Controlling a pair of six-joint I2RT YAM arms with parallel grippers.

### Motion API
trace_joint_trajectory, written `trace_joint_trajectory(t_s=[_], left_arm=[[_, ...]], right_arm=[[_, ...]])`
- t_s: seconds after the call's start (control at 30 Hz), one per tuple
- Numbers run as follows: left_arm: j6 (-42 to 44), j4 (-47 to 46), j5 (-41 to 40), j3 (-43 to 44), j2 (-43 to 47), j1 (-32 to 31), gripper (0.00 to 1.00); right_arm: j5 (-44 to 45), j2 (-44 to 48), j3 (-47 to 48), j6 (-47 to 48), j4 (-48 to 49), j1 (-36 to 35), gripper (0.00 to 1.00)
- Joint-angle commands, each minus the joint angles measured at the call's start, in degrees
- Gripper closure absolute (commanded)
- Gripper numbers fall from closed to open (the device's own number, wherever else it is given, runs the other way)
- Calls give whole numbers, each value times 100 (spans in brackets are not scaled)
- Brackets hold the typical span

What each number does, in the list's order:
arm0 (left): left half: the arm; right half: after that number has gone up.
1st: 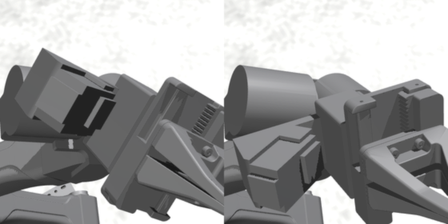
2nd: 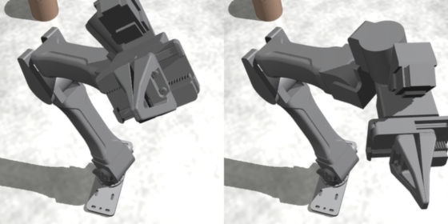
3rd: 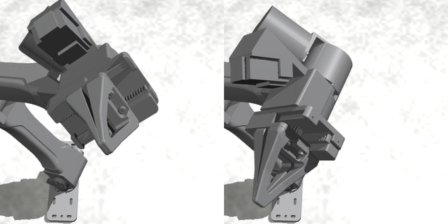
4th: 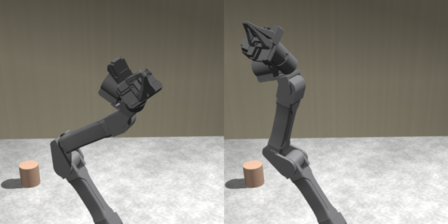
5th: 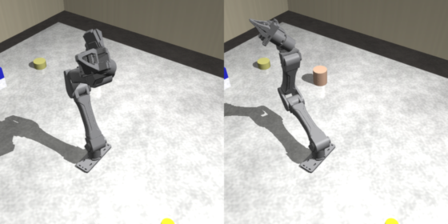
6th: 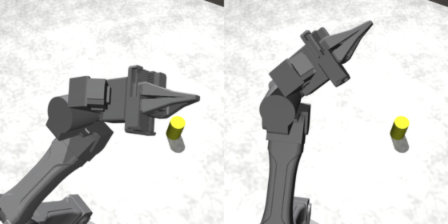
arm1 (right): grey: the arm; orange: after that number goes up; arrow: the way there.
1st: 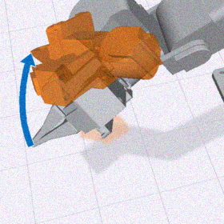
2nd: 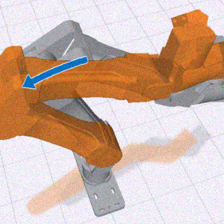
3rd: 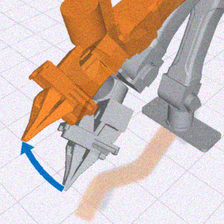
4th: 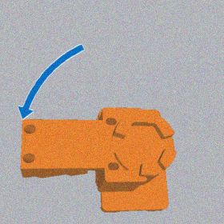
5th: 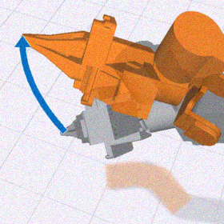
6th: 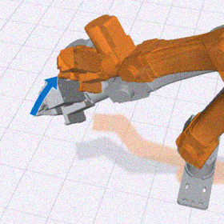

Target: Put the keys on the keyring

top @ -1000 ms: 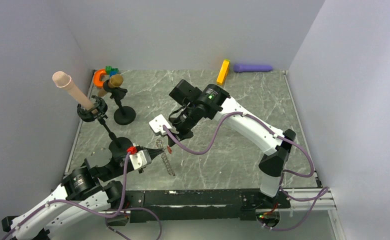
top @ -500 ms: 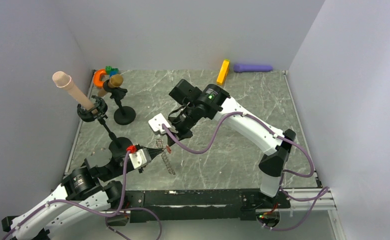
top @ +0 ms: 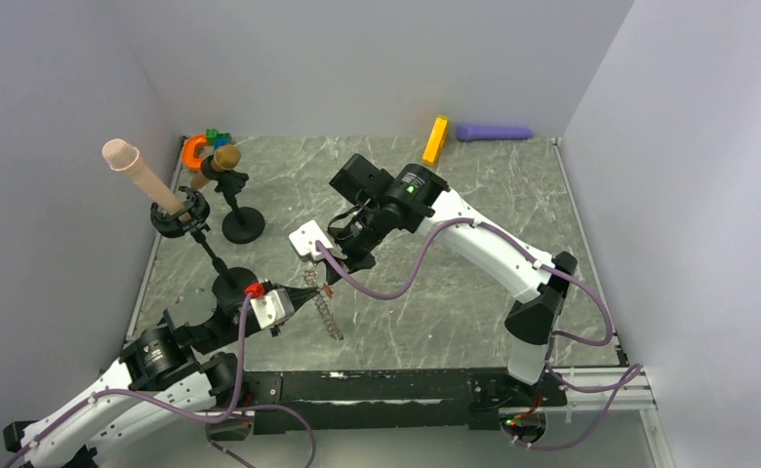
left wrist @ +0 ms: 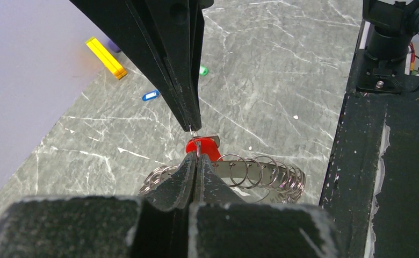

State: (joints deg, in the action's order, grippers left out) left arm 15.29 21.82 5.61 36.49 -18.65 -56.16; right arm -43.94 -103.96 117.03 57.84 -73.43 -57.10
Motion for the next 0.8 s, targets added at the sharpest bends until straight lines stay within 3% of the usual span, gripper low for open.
trace_joint_trajectory(t_s=[0.0,0.77], left_arm=[[-97,-381,-132,60,-36,17,100],[-153,-339,-191,43,-14,16,100]], right_arm=[[-49,16,109,-56,121,-38,100],[-59,-18,171,-115,135,-24,100]])
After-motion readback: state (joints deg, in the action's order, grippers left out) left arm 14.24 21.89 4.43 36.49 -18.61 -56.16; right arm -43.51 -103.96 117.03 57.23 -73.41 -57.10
